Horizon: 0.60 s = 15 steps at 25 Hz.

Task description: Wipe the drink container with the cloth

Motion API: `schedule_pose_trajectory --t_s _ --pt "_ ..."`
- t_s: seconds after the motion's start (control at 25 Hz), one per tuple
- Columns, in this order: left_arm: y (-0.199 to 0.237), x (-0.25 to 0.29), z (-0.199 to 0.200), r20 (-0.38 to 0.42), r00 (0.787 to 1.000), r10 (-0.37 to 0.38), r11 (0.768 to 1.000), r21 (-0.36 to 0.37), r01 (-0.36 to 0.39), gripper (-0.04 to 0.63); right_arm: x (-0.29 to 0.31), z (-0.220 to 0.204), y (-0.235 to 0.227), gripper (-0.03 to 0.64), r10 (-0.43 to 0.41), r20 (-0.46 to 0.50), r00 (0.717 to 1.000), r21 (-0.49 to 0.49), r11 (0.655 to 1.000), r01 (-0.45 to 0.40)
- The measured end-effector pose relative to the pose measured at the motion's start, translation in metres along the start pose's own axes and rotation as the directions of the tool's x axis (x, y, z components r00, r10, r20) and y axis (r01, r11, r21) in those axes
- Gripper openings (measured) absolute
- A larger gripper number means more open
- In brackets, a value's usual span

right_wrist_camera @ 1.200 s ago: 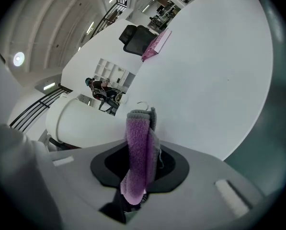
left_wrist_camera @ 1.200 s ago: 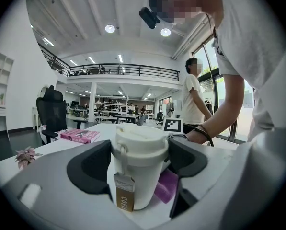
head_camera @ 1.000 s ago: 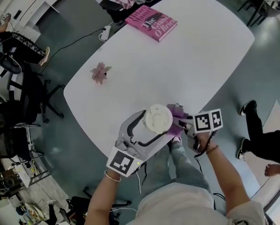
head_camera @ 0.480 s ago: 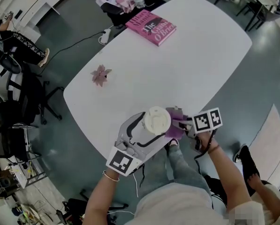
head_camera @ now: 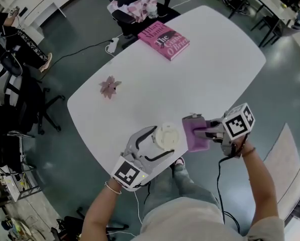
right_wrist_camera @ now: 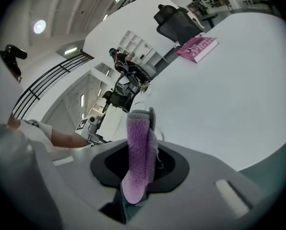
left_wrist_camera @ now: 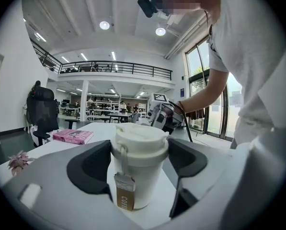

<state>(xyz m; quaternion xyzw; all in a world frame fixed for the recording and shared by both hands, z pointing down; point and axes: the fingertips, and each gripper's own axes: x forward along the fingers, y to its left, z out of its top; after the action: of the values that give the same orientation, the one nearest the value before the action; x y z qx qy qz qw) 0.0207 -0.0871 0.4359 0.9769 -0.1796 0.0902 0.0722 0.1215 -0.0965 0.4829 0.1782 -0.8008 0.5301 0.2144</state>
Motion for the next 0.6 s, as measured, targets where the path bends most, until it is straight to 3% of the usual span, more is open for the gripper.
schedule_pose_trajectory --t_s 0.36,0.6 --pt "0.001 0.000 -0.003 -0.035 0.993 -0.112 0.989 0.093 0.115 0.377 -0.002 0.044 0.039 0.081 0.138 -0.103 0.985 -0.127 0.980 -0.150" --pt "0.002 -0.001 0.000 -0.033 0.989 -0.146 0.985 0.085 0.149 0.377 0.008 0.051 0.042 0.081 0.142 -0.210 0.967 -0.171 0.969 -0.180"
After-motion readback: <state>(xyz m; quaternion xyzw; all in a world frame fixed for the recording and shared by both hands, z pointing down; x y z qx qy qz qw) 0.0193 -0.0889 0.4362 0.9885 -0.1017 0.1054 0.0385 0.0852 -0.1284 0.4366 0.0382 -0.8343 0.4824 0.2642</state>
